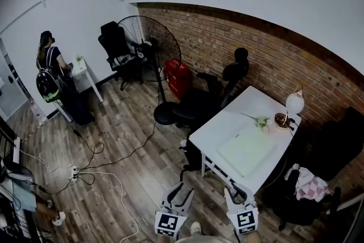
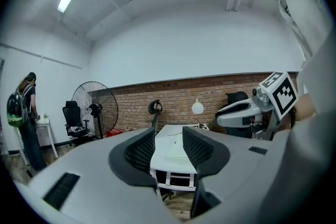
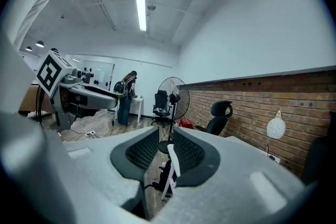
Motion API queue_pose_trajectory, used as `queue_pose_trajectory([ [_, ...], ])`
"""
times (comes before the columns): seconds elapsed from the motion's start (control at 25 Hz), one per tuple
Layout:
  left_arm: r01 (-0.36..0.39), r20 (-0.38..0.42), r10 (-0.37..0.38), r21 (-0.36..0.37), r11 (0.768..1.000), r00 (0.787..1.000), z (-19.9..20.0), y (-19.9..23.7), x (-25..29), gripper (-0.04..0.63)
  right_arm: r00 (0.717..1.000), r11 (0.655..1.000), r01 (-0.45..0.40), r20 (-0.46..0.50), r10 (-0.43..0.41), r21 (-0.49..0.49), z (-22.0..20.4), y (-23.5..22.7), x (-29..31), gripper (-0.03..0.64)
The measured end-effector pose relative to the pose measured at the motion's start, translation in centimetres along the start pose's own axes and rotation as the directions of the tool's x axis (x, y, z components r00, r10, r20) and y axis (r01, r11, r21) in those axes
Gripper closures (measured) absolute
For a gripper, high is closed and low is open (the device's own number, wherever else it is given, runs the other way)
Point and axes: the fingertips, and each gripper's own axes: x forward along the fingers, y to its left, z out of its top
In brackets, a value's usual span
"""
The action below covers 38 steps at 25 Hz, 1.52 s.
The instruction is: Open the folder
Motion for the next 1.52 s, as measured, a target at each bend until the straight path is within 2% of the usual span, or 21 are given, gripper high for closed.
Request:
queue_pose_trajectory([
  [0.08,0.013,0.007,-0.013,0.006,1.0,1.0,0.0,1.0,0.8,0.43,1.0,1.0,0.016,-0.006,-0.015,0.017,0.4,-0.1,1.0,0.537],
  [0.24,0.041,0.023,-0.042,0.024,0.999,0.999,0.1,2.6,2.0,0.43,1.0,0.999,0.031,-0.004,-0.031,-0.034,-0.1,-0.4,2.8,0.537],
  [0.4,0.06,0.036,-0.062,0.038,0.997,0.997,0.2,3.8,3.0,0.43,0.998,0.998,0.059,-0.012,-0.058,0.029,0.8,-0.1,4.0,0.537],
  [0.52,0.065,0.025,-0.066,0.025,0.998,0.998,0.0,4.5,3.4,0.431,0.998,0.998,0.055,-0.007,-0.055,-0.022,0.1,-0.2,4.8,0.537],
  [0.72,0.081,0.042,-0.083,0.045,0.996,0.996,-0.2,5.5,4.0,0.431,0.996,0.996,0.081,-0.032,-0.08,0.041,1.0,0.0,5.5,0.537],
  [0.92,0.091,0.039,-0.092,0.033,0.995,0.995,-0.4,5.5,4.8,0.431,0.996,0.996,0.086,-0.013,-0.086,-0.02,-0.3,-0.8,5.9,0.537],
  [1.08,0.098,0.028,-0.099,0.028,0.995,0.995,-0.5,5.5,5.5,0.431,0.995,0.994,0.1,-0.032,-0.099,0.042,0.3,-1.1,6.0,0.537],
  [1.2,0.106,0.042,-0.108,0.052,0.993,0.993,-0.1,5.5,6.3,0.431,0.995,0.995,0.101,-0.022,-0.1,0.026,0.2,-1.9,6.3,0.537],
  [1.36,0.103,0.01,-0.104,0.021,0.994,0.995,-0.3,5.6,7.1,0.431,0.995,0.994,0.1,-0.021,-0.1,0.033,0.0,-2.5,7.1,0.537],
  [1.52,0.108,0.0,-0.108,0.024,0.994,0.994,-0.4,5.9,8.8,0.431,0.994,0.993,0.107,-0.027,-0.106,0.05,-0.1,-3.6,8.2,0.537],
])
